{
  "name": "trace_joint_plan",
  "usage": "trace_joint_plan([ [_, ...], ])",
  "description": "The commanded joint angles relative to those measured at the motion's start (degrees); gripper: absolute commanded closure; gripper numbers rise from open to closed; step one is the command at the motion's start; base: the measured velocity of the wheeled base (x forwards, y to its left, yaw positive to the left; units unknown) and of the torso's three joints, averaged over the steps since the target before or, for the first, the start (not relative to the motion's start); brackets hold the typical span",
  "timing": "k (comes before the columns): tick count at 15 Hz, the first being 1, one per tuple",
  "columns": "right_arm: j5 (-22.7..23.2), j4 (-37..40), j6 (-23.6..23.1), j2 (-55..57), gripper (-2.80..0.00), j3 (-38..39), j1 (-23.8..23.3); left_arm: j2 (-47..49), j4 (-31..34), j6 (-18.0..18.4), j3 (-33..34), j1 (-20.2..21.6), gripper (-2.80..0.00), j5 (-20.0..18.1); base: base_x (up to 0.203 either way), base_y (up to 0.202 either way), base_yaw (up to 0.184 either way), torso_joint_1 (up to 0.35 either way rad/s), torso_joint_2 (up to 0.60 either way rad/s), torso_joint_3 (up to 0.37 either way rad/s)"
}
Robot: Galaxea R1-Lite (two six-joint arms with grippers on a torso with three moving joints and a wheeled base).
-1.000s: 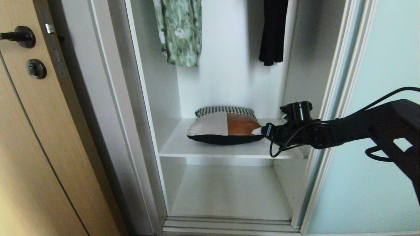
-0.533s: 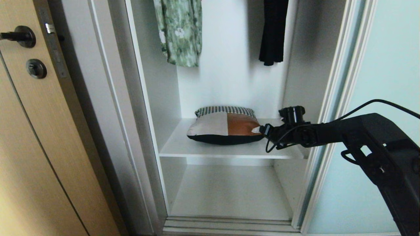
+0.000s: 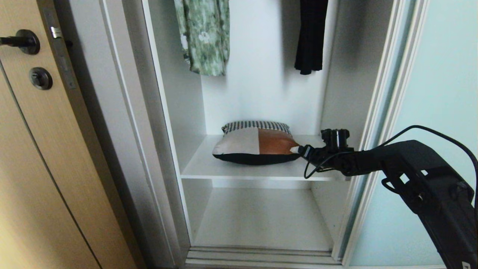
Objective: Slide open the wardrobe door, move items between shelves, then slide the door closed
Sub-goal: Place the pillow on the lower shelf
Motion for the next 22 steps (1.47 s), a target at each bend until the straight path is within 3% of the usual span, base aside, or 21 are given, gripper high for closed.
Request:
trace_joint_plan([
  [1, 0.4, -5.6, -0.1, 2.4, -2.80, -0.5, 0.1, 0.0, -0.1, 2.1, 0.3, 0.0, 0.00, -0.1, 0.000, 0.000, 0.000, 0.000, 0.00, 0.000],
  [6, 2.0, -10.3, -2.2, 3.9, -2.80, -0.6, 0.0, 0.0, -0.4, 1.6, 0.3, 0.0, 0.00, -0.1, 0.000, 0.000, 0.000, 0.000, 0.00, 0.000],
  [15, 5.0, -10.8, -2.5, 4.3, -2.80, -1.2, -2.5, 0.0, -0.4, 1.6, 0.4, 0.0, 0.00, -0.1, 0.000, 0.000, 0.000, 0.000, 0.00, 0.000],
  [22, 4.9, -10.9, -2.4, 5.0, -2.80, -1.2, -2.5, 0.0, -1.2, 1.5, 0.7, 0.0, 0.00, -0.2, 0.000, 0.000, 0.000, 0.000, 0.00, 0.000],
])
